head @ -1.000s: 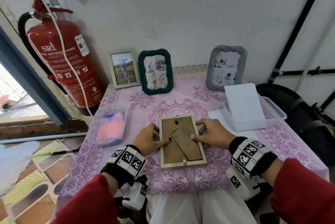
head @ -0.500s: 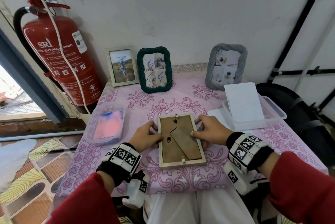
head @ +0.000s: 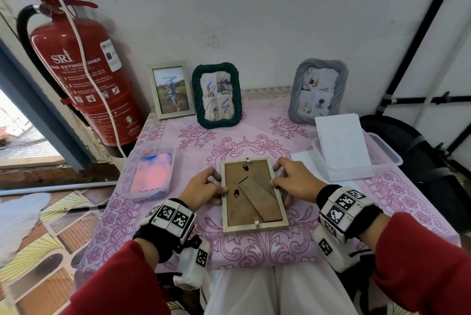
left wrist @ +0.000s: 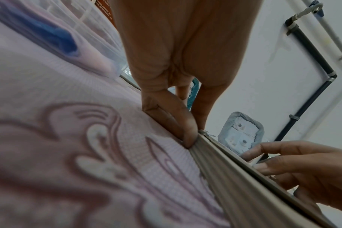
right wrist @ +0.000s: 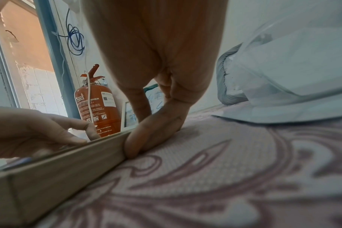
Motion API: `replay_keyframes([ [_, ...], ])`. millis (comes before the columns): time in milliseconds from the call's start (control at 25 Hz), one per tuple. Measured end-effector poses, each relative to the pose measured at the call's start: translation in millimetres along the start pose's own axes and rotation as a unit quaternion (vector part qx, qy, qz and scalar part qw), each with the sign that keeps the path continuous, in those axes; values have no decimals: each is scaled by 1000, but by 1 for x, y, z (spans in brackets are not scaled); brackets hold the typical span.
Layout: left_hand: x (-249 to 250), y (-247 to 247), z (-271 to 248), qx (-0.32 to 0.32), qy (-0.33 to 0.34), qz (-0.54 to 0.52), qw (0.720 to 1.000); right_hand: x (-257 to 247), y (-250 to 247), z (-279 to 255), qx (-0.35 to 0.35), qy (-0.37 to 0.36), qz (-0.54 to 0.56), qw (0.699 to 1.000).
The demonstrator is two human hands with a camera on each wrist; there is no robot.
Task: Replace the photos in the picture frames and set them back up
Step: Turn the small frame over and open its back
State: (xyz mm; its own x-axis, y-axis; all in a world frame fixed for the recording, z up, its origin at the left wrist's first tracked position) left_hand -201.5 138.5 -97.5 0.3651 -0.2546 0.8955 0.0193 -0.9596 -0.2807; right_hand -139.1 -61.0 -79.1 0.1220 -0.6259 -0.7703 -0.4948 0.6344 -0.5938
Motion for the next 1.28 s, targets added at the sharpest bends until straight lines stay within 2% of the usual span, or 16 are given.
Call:
replay_keyframes([
  [320,-2,1,-3,8,1,-17,1000,9,0,1,-14,25,77,997],
  [480,-4,6,-15,10,3,-89,996,17,-1,-3,-32,34,134,990],
  [560,-3,4,-20,18,23,-30,999,17,-1,-6,-38,39,145,988],
  [600,3,0,-24,45,61,56,996,14,-5,-6,-23,23,118,992],
  [680,27,6,-40,75,182,220,955,-2,-18,-2,46,-54,-3,998],
  [760,42,32,-54,-12,268,277,922,-25,-23,3,91,-118,-108,983],
  [840,42,56,-61,-121,282,317,897,-41,-17,14,81,-142,-163,973],
  [920,36,65,-62,-170,272,372,871,-50,-6,29,37,-133,-213,967],
  [1040,33,63,-60,-176,274,403,855,-56,7,43,-17,-105,-250,962],
  [1160,32,59,-58,-163,285,391,860,-60,8,51,-11,-105,-299,948],
  [1280,28,57,-58,-151,283,377,869,-60,3,56,5,-100,-296,950],
])
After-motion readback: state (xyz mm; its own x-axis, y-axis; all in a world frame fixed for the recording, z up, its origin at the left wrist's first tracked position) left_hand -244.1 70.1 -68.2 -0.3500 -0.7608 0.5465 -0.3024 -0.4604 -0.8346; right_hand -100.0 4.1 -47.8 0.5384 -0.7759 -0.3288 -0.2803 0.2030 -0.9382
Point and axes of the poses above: each hand's wrist, its own z-axis towards the middle knuckle, its own y-axis out of the palm, x = y × z, the point moved 8 cm from there along z, towards the middle knuckle, and after that the axes turned 3 degrees about -x, right-handed, at the moved point
